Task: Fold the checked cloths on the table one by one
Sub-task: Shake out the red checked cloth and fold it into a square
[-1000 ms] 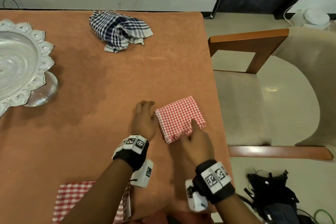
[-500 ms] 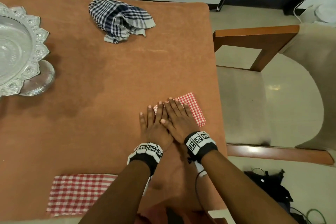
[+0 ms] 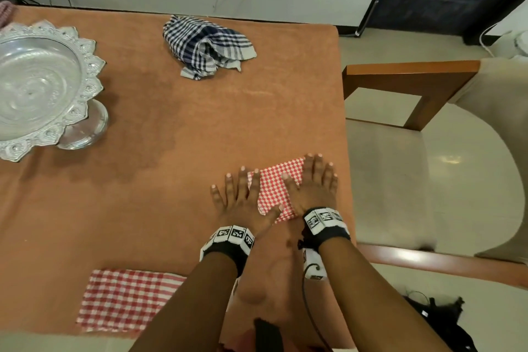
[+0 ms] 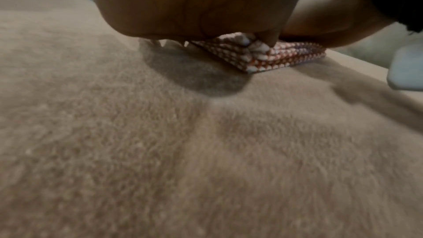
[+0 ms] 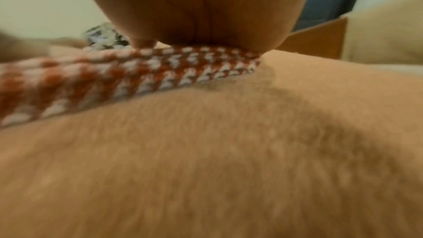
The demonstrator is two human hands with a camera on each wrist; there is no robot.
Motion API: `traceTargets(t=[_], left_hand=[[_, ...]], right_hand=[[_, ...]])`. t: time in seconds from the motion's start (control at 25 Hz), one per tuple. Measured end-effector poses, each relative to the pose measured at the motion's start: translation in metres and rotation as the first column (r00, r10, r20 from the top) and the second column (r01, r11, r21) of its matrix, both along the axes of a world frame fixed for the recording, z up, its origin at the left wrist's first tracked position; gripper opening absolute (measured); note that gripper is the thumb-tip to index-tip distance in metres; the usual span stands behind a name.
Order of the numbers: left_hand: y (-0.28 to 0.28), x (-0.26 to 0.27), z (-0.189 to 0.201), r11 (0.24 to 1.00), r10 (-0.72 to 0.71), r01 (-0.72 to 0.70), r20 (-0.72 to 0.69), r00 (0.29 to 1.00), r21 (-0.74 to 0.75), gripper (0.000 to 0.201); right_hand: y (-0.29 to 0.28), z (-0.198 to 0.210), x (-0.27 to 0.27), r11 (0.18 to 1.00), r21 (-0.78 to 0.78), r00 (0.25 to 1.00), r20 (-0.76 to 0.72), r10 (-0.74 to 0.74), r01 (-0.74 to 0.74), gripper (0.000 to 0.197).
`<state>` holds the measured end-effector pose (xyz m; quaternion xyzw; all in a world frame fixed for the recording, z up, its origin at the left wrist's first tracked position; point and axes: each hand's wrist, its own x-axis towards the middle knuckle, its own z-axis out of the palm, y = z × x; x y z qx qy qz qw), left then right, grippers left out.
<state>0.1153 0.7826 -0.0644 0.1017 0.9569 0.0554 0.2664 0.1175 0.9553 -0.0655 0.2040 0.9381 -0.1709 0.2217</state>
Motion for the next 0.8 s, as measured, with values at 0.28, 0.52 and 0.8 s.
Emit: traceTargets(t=[0.28, 0.52, 0.8], left_hand=[[-0.014, -0.019, 0.018, 0.993, -0.076, 0.083, -0.079, 0.994, 0.088, 0.088], [0.011, -0.043, 0.036, 0.975, -0.185, 0.189, -0.042, 0.982, 0.120, 0.055], [-0.006, -0.019, 0.049, 0.998, 0.041, -0.047, 0.159, 0.986, 0.032, 0.039]], right_hand=[[0.024, 0.043, 0.039, 0.896, -0.141, 0.862, -0.247, -0.443, 0.420, 0.062], [-0.034, 0.024, 0.073, 0.644, -0.371, 0.724, 0.129, -0.678, 0.669, 0.057], [-0.020, 0.042, 0.046, 0.617, -0.447, 0.722, 0.102, -0.684, 0.648, 0.048]])
